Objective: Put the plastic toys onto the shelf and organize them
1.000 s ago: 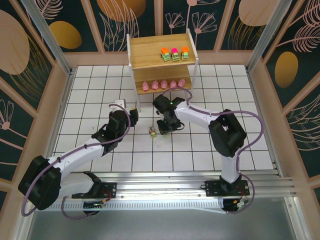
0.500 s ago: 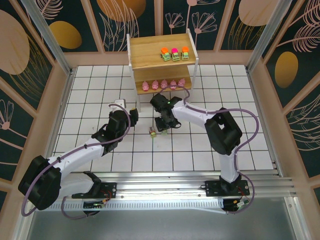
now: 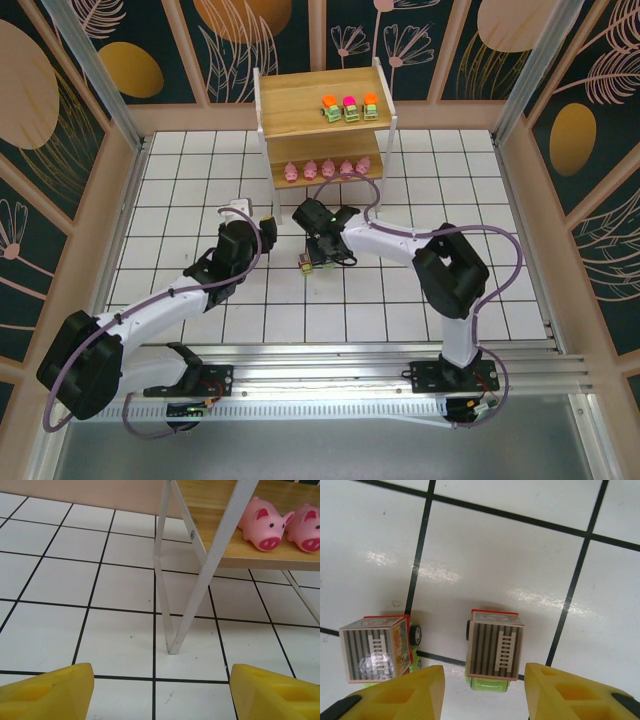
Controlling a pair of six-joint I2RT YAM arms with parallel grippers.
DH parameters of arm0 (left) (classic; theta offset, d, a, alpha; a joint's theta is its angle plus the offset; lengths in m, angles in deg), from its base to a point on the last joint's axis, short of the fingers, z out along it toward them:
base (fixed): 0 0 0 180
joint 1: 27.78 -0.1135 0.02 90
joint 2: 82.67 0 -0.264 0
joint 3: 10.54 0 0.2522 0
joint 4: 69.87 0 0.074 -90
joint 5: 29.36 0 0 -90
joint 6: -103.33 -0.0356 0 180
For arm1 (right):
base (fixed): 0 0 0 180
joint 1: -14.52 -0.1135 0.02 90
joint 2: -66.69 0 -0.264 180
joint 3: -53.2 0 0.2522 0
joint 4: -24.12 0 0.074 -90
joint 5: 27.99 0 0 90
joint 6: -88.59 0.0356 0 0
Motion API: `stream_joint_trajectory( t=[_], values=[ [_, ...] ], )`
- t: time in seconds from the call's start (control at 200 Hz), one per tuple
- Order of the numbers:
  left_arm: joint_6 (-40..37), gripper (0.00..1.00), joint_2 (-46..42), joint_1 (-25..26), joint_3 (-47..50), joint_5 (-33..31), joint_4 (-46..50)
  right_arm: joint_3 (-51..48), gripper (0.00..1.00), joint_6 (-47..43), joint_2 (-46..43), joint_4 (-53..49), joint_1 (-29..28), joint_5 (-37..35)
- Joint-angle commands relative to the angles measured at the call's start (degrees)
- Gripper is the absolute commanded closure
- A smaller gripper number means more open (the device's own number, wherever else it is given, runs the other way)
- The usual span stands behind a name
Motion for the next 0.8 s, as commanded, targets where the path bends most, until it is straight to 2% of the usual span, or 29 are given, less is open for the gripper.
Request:
stream_joint_trajectory(
  t=[0.0, 0.505, 0.796],
  values=[
    [0.15, 0.28, 0.61, -0.29, -1.42, 0.55, -0.28, -1.61, 0.54, 3.3, -1.7, 2.59, 0.04, -3.58],
    [-0.02, 0.28, 0.53, -0.3, -1.37, 0.2, -0.37, -3.34, 0.65, 3.23, 0.36, 7.48, 0.12, -3.82],
    [-0.09, 0.27, 0.62, -0.35, -1.4, 0.17, -0.28, -5.32, 0.65, 3.49, 0.29, 8.03, 0.03, -3.99]
  ],
)
